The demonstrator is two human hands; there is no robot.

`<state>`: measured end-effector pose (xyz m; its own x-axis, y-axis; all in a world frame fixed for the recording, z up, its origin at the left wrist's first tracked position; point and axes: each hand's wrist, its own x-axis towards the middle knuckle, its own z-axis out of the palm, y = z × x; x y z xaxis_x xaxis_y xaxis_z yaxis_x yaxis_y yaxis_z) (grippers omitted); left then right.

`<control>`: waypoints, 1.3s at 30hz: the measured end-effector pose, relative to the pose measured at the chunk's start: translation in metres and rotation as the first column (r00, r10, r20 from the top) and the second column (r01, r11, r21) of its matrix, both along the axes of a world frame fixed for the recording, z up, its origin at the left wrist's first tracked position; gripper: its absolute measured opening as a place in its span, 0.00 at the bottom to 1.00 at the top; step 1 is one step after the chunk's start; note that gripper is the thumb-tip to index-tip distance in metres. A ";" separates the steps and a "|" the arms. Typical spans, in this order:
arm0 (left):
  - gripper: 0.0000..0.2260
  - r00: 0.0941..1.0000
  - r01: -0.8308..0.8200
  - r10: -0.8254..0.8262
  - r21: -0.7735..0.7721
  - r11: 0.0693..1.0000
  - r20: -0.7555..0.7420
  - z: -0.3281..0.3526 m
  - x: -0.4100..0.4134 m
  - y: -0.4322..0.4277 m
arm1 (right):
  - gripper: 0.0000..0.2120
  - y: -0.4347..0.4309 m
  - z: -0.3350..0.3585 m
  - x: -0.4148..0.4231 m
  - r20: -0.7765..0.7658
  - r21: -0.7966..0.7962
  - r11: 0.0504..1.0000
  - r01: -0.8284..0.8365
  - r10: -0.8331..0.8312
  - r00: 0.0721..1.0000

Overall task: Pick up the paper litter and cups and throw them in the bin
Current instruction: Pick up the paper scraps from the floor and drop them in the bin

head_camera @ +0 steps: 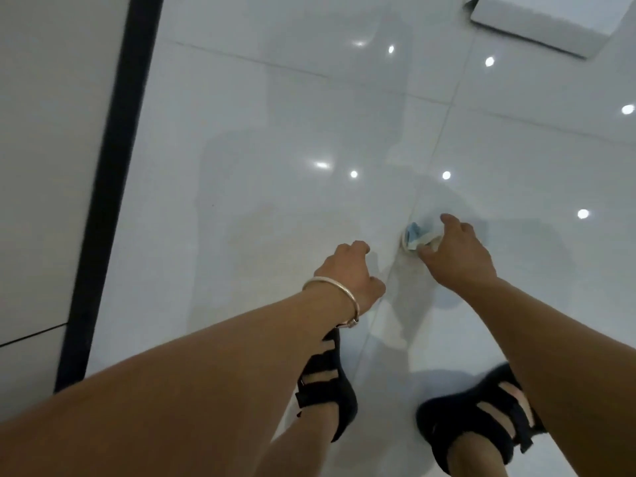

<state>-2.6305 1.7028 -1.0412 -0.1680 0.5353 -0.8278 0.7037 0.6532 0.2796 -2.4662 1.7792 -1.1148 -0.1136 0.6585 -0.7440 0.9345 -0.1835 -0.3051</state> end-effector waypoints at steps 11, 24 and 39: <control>0.31 0.994 -0.040 0.043 -0.037 0.999 0.103 0.057 0.021 0.035 | 0.09 -0.016 0.090 0.039 -0.224 0.066 0.995 -0.070 0.083 0.971; 0.15 0.940 0.121 -0.185 0.226 0.967 0.288 0.242 0.204 0.166 | 0.13 0.069 0.300 0.214 -0.436 0.182 0.965 0.187 -0.092 0.895; 0.20 0.911 0.394 -0.397 0.050 0.918 0.116 0.201 0.339 0.240 | 0.50 0.087 0.250 0.415 0.046 0.002 0.880 0.474 -0.474 0.879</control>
<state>-2.2913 1.9431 -0.8398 0.1625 0.5574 -0.8142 0.8625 0.3205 0.3916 -2.0515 1.8665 -0.8650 0.2430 0.6184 -0.7473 0.7475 -0.6104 -0.2620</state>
